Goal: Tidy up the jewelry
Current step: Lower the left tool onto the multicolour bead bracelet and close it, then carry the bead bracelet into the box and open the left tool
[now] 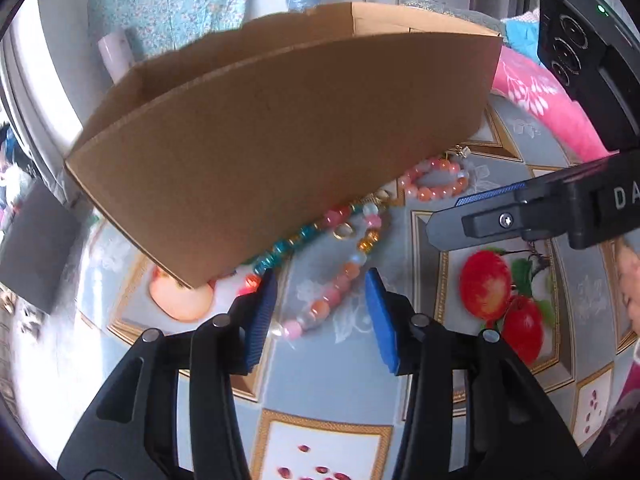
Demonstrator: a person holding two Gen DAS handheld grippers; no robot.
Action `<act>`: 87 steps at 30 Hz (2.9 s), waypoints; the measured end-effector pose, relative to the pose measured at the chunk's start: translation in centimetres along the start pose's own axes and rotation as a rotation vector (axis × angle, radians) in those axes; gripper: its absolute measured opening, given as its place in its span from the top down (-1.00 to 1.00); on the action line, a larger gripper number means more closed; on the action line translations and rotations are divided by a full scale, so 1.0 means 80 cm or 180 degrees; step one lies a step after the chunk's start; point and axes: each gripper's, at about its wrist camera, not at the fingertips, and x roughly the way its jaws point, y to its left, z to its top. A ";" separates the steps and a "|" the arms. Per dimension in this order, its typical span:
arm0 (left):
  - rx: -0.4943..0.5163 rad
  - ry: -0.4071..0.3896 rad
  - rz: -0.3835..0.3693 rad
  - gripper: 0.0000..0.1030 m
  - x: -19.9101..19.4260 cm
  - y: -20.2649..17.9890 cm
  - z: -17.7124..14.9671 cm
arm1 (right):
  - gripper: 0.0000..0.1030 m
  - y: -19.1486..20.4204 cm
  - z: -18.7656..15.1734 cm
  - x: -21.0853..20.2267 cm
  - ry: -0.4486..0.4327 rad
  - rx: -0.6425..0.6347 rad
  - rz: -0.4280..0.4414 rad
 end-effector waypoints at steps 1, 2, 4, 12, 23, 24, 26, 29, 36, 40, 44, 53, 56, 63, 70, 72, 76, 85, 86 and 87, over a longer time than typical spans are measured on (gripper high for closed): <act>0.0056 0.0006 -0.0037 0.17 0.003 -0.002 0.002 | -0.05 0.000 0.002 0.000 0.0005 0.0001 0.0014; 0.0071 0.0046 -0.0061 0.17 0.010 -0.004 0.004 | -0.05 0.001 0.004 0.002 0.0021 0.0007 0.0031; 0.0076 0.0081 -0.0054 0.21 0.020 -0.006 0.005 | -0.05 0.003 0.009 0.008 0.0031 0.0041 0.0058; 0.0209 0.0010 -0.0174 0.78 0.045 -0.019 0.008 | -0.05 0.012 0.026 0.019 0.0083 0.0137 0.0059; 0.0540 -0.0067 -0.0521 0.83 0.009 -0.051 -0.031 | -0.05 0.032 0.022 0.025 0.0148 0.0020 -0.0063; 0.0544 -0.0072 -0.0502 0.83 0.006 -0.053 -0.035 | -0.05 0.037 0.021 0.026 0.0160 -0.0013 -0.0077; 0.0488 -0.0074 -0.0532 0.83 0.002 -0.054 -0.040 | -0.05 0.046 0.020 0.030 0.0180 -0.0083 -0.0131; 0.0357 -0.0109 -0.0657 0.83 -0.007 -0.055 -0.045 | -0.05 0.057 0.020 0.037 0.0217 -0.0159 -0.0165; -0.0103 -0.0127 -0.1038 0.64 -0.018 -0.034 -0.054 | 0.02 0.074 0.027 0.062 0.0341 -0.0326 -0.0260; -0.0387 -0.0219 -0.1055 0.16 -0.025 -0.008 -0.057 | 0.28 0.088 0.032 0.075 0.0394 -0.0487 -0.0307; -0.0478 -0.0229 -0.0641 0.20 -0.018 0.011 -0.053 | 0.54 0.098 0.032 0.087 0.0475 -0.0691 -0.0398; -0.0511 0.0011 -0.0374 0.63 0.005 0.014 -0.055 | 0.57 0.133 0.023 0.103 0.0624 -0.1256 -0.0625; -0.0424 -0.0026 -0.0200 0.83 0.006 0.003 -0.055 | 0.57 0.148 0.010 0.110 0.0713 -0.1469 -0.0795; -0.0449 -0.0051 -0.0005 0.84 0.003 0.008 -0.056 | 0.80 0.159 -0.001 0.112 0.0758 -0.1669 -0.1143; -0.0468 -0.0268 0.0022 0.84 -0.022 0.015 -0.056 | 0.81 0.147 -0.002 0.080 0.0425 -0.1435 -0.1013; -0.0441 -0.0323 0.0023 0.84 -0.031 0.011 -0.054 | 0.81 0.155 -0.002 0.063 0.0297 -0.1479 -0.1009; -0.0387 -0.0464 0.0061 0.84 -0.056 0.006 -0.044 | 0.80 0.164 0.013 0.026 0.0132 -0.1465 -0.0921; -0.0342 -0.0998 0.0121 0.84 -0.131 0.027 0.024 | 0.80 0.200 0.059 -0.076 -0.0368 -0.1484 -0.0597; -0.0337 -0.1024 0.0149 0.84 -0.132 0.036 0.043 | 0.80 0.206 0.073 -0.081 -0.0427 -0.1480 -0.0590; -0.0322 -0.1050 0.0204 0.84 -0.134 0.040 0.058 | 0.80 0.210 0.087 -0.085 -0.0459 -0.1476 -0.0591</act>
